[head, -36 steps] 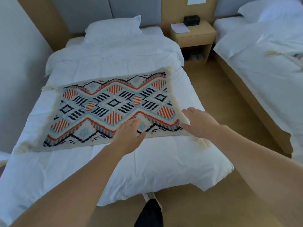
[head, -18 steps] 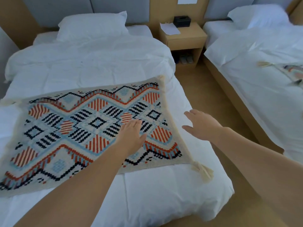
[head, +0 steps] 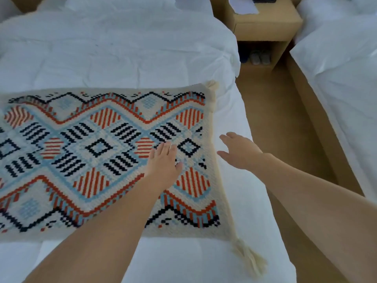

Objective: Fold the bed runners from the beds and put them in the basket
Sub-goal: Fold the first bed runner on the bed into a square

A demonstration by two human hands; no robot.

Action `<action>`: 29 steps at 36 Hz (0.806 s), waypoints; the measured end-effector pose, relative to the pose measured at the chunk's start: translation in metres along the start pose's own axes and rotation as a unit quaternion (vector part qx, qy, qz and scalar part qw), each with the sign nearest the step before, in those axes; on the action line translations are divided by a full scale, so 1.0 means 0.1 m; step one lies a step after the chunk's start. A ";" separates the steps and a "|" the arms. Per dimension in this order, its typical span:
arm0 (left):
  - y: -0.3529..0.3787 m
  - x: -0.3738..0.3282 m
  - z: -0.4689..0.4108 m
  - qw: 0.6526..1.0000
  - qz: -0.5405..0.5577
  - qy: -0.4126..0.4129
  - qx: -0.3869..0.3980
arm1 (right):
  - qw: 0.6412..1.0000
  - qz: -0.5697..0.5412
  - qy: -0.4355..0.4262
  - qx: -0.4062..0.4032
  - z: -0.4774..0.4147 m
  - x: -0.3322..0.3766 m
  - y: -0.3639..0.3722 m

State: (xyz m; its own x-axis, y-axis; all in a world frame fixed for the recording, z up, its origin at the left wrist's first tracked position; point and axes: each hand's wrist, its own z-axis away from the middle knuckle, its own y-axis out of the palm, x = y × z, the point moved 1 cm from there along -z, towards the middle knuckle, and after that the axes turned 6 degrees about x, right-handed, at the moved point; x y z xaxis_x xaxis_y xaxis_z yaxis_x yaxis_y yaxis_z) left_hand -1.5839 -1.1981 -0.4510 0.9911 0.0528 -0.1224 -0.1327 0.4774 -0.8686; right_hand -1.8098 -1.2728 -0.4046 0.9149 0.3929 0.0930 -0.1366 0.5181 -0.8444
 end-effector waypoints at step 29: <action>1.28 0.07 -2.59 0.996 -0.015 -0.020 -0.080 | 0.983 -0.123 0.013 -0.135 -3.33 -0.73 0.06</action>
State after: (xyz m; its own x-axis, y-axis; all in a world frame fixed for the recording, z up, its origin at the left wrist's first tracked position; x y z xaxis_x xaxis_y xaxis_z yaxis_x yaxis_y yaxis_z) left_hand -1.5967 -1.3637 -0.6870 0.9940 0.0764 -0.0789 -0.1000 0.3329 -0.9376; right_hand -1.7509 -1.5516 -0.5921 0.9174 0.2594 0.3018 0.1933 0.3725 -0.9077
